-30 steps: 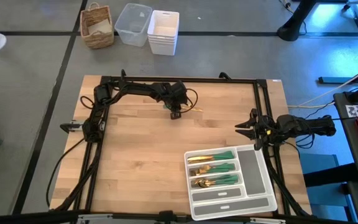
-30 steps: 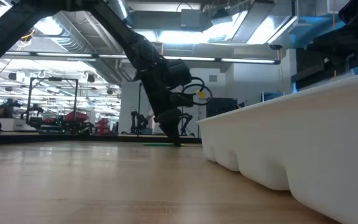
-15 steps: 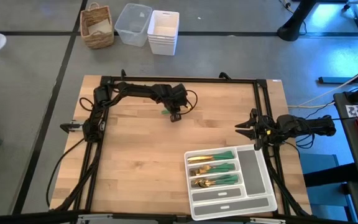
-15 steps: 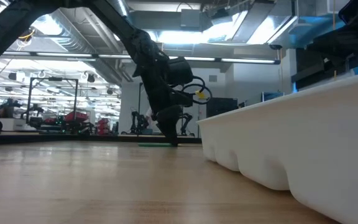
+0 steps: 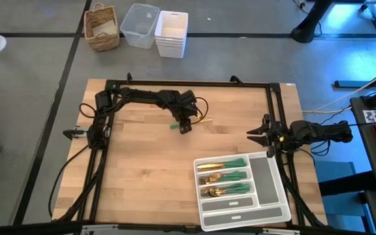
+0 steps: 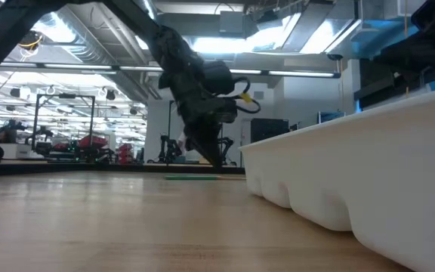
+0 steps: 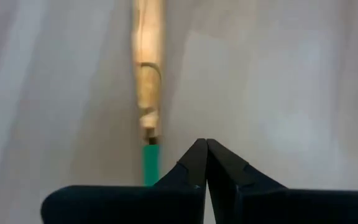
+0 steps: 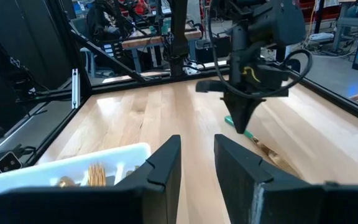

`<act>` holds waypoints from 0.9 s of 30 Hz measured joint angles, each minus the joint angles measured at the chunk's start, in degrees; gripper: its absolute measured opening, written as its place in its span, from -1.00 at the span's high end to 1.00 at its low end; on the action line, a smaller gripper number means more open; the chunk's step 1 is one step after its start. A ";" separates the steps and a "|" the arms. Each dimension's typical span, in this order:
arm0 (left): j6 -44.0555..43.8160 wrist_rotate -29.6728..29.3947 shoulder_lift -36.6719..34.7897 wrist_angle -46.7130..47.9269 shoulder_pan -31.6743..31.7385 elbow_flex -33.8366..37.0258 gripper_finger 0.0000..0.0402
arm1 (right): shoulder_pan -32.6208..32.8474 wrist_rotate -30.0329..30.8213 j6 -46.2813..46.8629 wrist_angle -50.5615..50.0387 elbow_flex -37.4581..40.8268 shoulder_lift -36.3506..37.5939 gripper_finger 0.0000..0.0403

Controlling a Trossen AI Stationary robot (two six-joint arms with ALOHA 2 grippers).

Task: Sort silverware
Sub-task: Put the green table knife into the silverware tray

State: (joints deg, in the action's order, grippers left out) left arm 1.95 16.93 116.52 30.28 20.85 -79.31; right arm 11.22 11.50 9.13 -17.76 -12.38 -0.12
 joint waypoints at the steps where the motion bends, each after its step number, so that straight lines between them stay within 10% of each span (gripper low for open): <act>1: -0.16 0.33 -0.05 -0.14 -0.24 0.00 1.00 | 0.00 0.00 0.00 -0.25 0.00 0.00 0.51; 27: 7.29 -15.86 1.25 -4.41 -2.79 -0.21 0.41 | 0.00 -0.02 1.53 -0.92 0.00 -0.02 0.51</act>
State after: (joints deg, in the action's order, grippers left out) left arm 9.24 1.07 117.77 25.86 18.06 -79.52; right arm 11.22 11.49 10.66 -18.68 -12.38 -0.14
